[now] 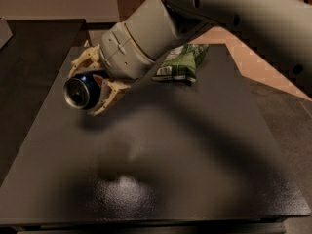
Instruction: Place pepsi can upright
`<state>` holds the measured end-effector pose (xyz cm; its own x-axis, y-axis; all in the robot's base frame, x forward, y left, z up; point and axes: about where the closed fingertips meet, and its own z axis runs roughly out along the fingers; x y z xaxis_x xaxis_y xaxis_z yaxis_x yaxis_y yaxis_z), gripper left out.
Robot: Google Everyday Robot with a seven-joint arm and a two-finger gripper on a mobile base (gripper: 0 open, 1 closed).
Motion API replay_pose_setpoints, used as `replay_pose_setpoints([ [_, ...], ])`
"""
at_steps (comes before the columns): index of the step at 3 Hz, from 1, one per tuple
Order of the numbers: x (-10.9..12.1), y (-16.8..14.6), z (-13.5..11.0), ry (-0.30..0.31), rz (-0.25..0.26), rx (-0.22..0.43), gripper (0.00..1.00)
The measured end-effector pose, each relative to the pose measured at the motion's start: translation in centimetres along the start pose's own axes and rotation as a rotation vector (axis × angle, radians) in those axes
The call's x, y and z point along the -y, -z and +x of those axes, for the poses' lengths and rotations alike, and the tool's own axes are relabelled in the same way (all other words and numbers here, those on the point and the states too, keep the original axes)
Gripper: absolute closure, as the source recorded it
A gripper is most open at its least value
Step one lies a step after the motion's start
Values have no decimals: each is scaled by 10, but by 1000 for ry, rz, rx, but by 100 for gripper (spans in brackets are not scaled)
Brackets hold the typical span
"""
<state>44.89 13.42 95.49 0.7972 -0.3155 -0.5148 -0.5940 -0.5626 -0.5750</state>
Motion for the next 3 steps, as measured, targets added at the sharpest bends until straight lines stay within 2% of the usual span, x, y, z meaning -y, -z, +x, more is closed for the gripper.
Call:
replay_pose_setpoints([
  [1,4,12,-4,-22,13,41,100],
  [2,8,22,-7,-46,-14,95,100],
  [3,8,22,-7,-47,-14,95,100],
])
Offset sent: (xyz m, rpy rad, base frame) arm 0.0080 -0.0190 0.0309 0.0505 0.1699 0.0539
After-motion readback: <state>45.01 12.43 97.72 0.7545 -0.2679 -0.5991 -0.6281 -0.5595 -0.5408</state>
